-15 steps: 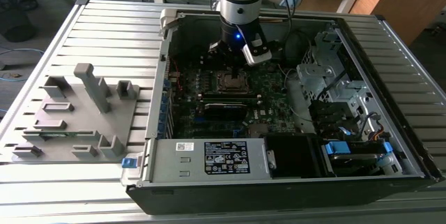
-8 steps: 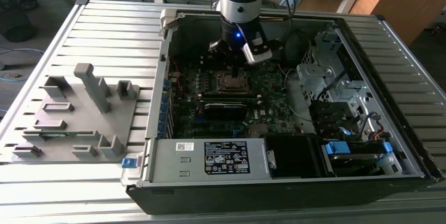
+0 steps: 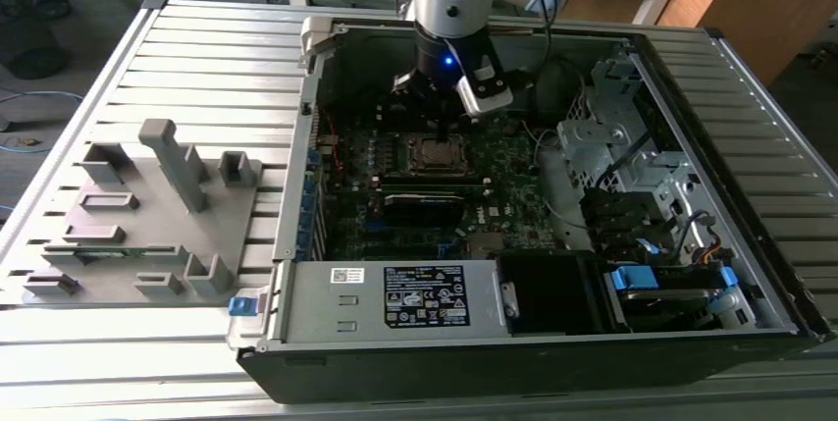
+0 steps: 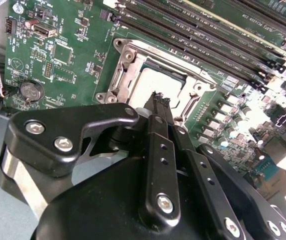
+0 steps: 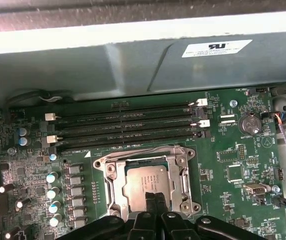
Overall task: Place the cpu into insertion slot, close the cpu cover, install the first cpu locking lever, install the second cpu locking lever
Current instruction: 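Install the second cpu locking lever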
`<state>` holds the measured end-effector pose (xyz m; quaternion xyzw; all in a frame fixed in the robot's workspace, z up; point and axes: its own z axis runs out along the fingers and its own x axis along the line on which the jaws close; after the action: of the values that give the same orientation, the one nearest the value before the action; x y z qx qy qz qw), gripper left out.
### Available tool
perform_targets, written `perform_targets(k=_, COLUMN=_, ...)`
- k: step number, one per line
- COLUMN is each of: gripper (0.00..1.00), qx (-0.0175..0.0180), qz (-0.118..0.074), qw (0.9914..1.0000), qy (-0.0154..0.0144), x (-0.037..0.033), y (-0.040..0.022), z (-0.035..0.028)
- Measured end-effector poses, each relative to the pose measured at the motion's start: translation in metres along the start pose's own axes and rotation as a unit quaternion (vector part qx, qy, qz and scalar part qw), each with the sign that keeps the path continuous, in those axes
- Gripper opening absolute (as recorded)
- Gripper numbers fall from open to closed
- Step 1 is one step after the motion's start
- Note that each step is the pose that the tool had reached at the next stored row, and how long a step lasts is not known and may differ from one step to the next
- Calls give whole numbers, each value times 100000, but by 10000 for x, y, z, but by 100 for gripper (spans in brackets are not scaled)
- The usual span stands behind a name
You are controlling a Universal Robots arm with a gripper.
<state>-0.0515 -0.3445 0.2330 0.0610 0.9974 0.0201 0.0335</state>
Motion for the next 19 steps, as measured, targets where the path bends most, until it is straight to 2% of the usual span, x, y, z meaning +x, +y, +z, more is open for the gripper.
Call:
perform_targets(k=4, gripper=11, qx=3, qz=0, qw=100000, qy=0, x=-2, y=2, z=-36)
perform_targets(k=10, gripper=11, qx=6, qz=-4, qw=100000, qy=33, x=-3, y=2, z=-39)
perform_targets(k=11, gripper=11, qx=39, qz=6, qw=100000, qy=268, x=-4, y=2, z=-39)
perform_targets(k=12, gripper=11, qx=96, qz=22, qw=99998, qy=668, x=-4, y=2, z=-39)
perform_targets(k=13, gripper=11, qx=128, qz=33, qw=99996, qy=931, x=-5, y=2, z=-38)
perform_targets(k=19, gripper=11, qx=153, qz=47, qw=99993, qy=1207, x=-6, y=2, z=-38)
